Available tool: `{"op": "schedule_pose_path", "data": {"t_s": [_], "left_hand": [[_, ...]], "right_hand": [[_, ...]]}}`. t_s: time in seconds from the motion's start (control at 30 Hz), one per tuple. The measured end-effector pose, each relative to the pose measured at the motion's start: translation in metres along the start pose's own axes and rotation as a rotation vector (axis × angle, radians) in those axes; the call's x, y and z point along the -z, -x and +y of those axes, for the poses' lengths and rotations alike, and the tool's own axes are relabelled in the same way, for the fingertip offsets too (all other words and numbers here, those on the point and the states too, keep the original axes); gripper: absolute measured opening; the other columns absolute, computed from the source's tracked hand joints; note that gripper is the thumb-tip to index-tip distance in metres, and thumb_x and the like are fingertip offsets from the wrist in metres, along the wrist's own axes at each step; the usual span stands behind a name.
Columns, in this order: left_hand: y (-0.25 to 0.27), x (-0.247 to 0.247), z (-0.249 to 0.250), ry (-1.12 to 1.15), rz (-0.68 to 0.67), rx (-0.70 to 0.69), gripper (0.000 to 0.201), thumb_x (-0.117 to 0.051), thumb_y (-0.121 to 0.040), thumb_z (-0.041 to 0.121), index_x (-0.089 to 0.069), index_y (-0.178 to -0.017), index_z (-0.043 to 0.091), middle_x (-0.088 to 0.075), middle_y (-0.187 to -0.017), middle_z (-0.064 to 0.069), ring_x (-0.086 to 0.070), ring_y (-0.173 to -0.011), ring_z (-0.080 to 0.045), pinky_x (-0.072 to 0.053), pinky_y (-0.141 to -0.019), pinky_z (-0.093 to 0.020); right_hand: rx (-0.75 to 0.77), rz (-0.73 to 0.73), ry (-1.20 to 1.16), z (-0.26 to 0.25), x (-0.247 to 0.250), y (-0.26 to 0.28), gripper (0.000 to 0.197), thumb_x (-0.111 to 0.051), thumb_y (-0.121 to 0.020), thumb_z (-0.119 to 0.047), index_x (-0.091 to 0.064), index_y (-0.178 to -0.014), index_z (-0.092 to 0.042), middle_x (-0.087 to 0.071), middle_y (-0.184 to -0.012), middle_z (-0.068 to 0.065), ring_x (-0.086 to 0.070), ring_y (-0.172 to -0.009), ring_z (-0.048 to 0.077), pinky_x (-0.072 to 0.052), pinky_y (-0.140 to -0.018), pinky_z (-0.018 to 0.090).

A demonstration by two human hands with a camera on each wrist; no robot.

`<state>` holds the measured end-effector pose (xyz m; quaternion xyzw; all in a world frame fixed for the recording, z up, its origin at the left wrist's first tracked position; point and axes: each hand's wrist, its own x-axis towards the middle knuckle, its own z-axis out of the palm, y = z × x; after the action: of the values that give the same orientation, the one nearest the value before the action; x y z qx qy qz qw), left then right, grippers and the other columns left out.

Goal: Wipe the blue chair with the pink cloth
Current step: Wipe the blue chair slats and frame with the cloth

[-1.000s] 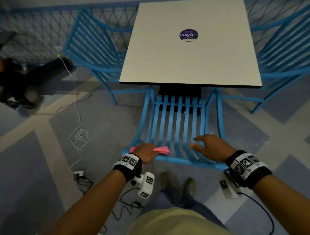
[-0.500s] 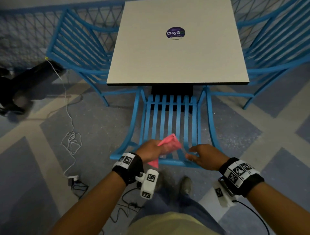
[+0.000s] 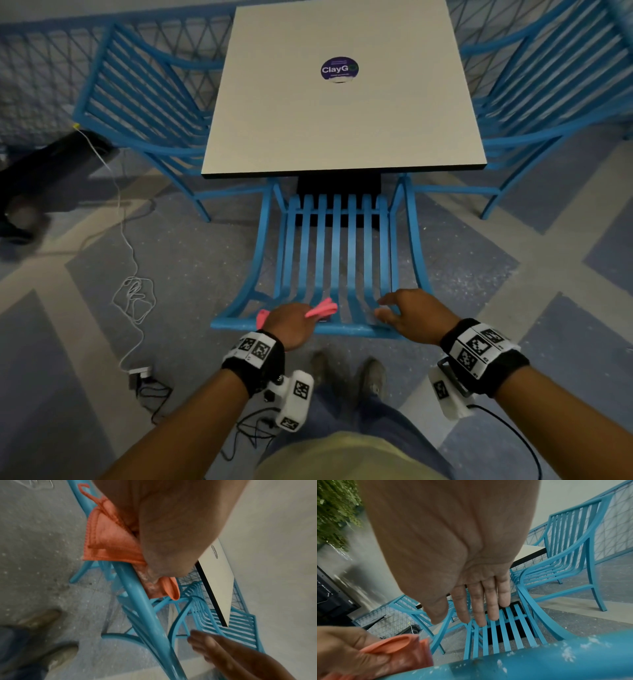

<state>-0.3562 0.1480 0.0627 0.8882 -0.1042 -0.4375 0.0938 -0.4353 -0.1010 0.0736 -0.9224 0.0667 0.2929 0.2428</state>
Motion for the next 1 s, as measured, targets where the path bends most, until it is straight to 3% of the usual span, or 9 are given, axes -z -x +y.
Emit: {"op": "schedule_pose_path", "data": {"t_s": [0.13,0.27,0.37,0.47,0.57,0.67,0.77,0.9,1.0], "left_hand": [[-0.002,-0.017,0.036,0.071,-0.067,-0.101,0.072,-0.025,-0.088,0.083,-0.077,-0.115,0.04,-0.075,-0.125,0.003,-0.066,-0.118,-0.023,-0.033,-0.114,-0.06],[0.004,-0.013,0.058,0.3,-0.133,-0.155,0.065,-0.049,-0.08,0.084,-0.077,-0.117,0.038,-0.075,-0.117,0.002,-0.069,-0.105,-0.02,-0.054,-0.098,-0.042],[0.007,0.006,0.051,0.429,-0.152,-0.207,0.059,-0.058,-0.087,0.076,-0.073,-0.123,0.032,-0.073,-0.122,0.002,-0.071,-0.107,-0.019,-0.056,-0.087,-0.035],[0.001,0.029,0.024,0.323,-0.015,-0.117,0.068,-0.054,-0.084,0.083,-0.075,-0.112,0.025,-0.076,-0.105,-0.003,-0.074,-0.081,-0.017,-0.06,-0.071,-0.035],[-0.013,0.028,-0.001,0.119,0.022,-0.011,0.057,-0.048,-0.098,0.066,-0.075,-0.107,0.017,-0.077,-0.103,-0.014,-0.072,-0.063,-0.02,-0.066,-0.069,-0.04],[-0.021,0.003,-0.002,-0.056,-0.055,-0.033,0.056,-0.044,-0.1,0.062,-0.077,-0.105,0.016,-0.077,-0.11,-0.011,-0.076,-0.081,-0.022,-0.062,-0.085,-0.042],[-0.024,-0.022,0.021,-0.067,-0.051,-0.106,0.051,-0.037,-0.101,0.059,-0.073,-0.118,0.028,-0.076,-0.114,-0.009,-0.074,-0.098,-0.029,-0.056,-0.098,-0.049],[-0.023,-0.047,0.072,-0.045,-0.043,-0.23,0.053,-0.034,-0.101,0.055,-0.073,-0.122,0.025,-0.076,-0.116,-0.007,-0.073,-0.102,-0.031,-0.052,-0.086,-0.038],[-0.016,-0.055,0.114,-0.001,-0.078,-0.317,0.046,-0.041,-0.105,0.046,-0.075,-0.11,0.015,-0.073,-0.094,-0.011,-0.072,-0.091,-0.033,-0.05,-0.068,-0.034]], "right_hand": [[0.023,0.049,-0.049,-0.006,-0.003,0.002,0.046,-0.052,-0.096,-0.05,-0.063,-0.129,-0.021,-0.066,-0.132,0.003,-0.061,-0.12,0.02,-0.048,-0.1,0.037],[0.068,0.12,-0.117,-0.005,-0.001,0.003,0.044,-0.048,-0.097,-0.051,-0.068,-0.121,-0.02,-0.071,-0.12,0.002,-0.066,-0.107,0.018,-0.052,-0.09,0.033],[0.052,0.15,-0.172,0.001,0.007,0.007,0.049,-0.036,-0.1,-0.054,-0.071,-0.096,-0.019,-0.074,-0.092,0.003,-0.066,-0.081,0.016,-0.046,-0.072,0.03],[-0.016,0.193,-0.177,0.017,0.01,0.013,0.057,-0.031,-0.1,-0.055,-0.066,-0.083,-0.014,-0.069,-0.079,0.007,-0.063,-0.072,0.021,-0.044,-0.066,0.034],[-0.09,0.155,-0.147,0.036,0.005,0.022,0.05,-0.036,-0.101,-0.053,-0.07,-0.091,-0.018,-0.071,-0.088,0.005,-0.062,-0.077,0.019,-0.042,-0.069,0.031],[-0.12,0.124,-0.112,0.05,-0.005,0.03,0.048,-0.033,-0.099,-0.055,-0.071,-0.105,-0.025,-0.074,-0.101,0.003,-0.066,-0.088,0.02,-0.048,-0.075,0.034],[-0.159,0.133,-0.151,0.054,-0.009,0.037,0.046,-0.033,-0.102,-0.048,-0.069,-0.103,-0.02,-0.072,-0.098,0.006,-0.066,-0.088,0.025,-0.046,-0.073,0.034],[-0.188,0.229,-0.196,0.059,-0.008,0.051,0.043,-0.037,-0.103,-0.042,-0.069,-0.098,-0.015,-0.071,-0.093,0.011,-0.066,-0.085,0.028,-0.042,-0.069,0.032],[-0.221,0.302,-0.233,0.069,-0.009,0.055,0.041,-0.042,-0.102,-0.042,-0.073,-0.101,-0.015,-0.074,-0.099,0.01,-0.067,-0.09,0.028,-0.04,-0.07,0.03]]}}
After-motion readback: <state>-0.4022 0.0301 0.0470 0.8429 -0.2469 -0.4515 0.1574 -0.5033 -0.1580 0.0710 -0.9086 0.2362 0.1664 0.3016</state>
